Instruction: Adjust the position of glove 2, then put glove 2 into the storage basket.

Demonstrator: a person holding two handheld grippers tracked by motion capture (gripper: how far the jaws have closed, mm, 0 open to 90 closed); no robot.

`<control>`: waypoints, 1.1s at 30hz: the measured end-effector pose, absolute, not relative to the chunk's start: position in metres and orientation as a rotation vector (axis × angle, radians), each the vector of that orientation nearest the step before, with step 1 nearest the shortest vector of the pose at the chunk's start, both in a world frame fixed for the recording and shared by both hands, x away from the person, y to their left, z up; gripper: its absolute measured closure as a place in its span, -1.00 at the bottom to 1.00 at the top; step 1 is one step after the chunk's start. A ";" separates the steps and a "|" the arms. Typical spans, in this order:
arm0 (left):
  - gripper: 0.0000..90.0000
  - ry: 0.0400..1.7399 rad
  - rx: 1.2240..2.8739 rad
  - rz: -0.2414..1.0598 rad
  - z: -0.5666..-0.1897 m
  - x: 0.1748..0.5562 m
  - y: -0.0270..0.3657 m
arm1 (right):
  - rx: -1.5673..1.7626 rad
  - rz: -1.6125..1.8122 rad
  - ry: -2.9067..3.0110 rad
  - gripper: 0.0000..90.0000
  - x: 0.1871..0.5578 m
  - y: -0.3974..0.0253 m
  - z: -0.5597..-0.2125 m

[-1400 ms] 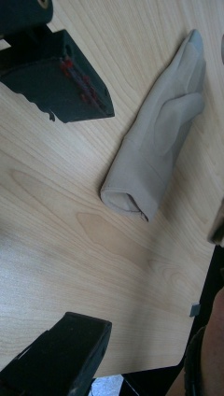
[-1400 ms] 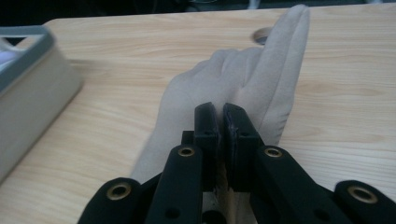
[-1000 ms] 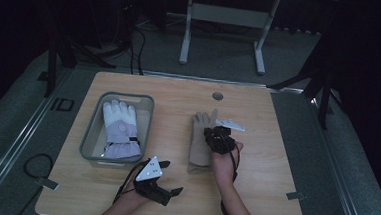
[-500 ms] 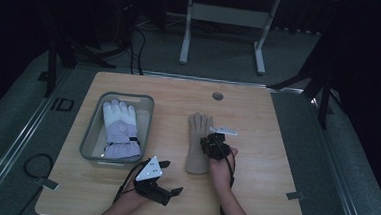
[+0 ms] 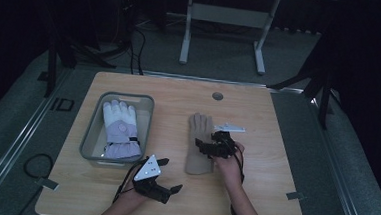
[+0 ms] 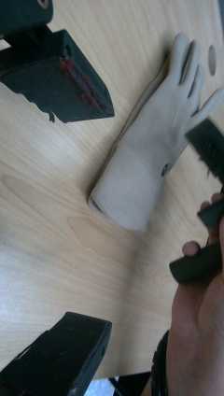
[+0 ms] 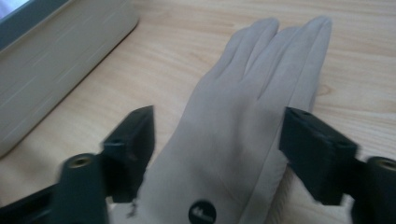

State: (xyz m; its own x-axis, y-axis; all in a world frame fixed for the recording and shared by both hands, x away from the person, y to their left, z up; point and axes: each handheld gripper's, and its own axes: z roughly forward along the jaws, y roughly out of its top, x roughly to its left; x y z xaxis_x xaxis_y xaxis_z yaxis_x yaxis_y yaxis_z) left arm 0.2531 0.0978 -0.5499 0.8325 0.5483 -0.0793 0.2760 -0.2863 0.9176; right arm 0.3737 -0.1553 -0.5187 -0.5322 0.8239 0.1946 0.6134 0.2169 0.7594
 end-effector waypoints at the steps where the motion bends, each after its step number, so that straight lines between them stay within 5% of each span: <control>1: -0.96 0.619 1.884 0.301 -0.550 0.253 0.098 | 1.352 1.253 2.256 -0.47 0.373 -0.158 -0.518; 4: -0.96 0.628 1.878 0.316 -0.549 0.254 0.098 | 1.321 1.300 2.287 -0.65 0.372 -0.163 -0.517; 20: -0.94 0.607 1.959 0.187 -0.547 0.262 0.086 | 1.144 1.285 2.406 -0.77 0.368 -0.194 -0.514; 23: -0.74 0.610 1.960 0.206 -0.546 0.264 0.086 | 1.141 1.303 2.419 -0.76 0.368 -0.198 -0.514; 33: -0.53 0.485 2.050 0.170 -0.542 0.283 0.067 | 1.196 1.318 2.349 -0.55 0.398 -0.202 -0.505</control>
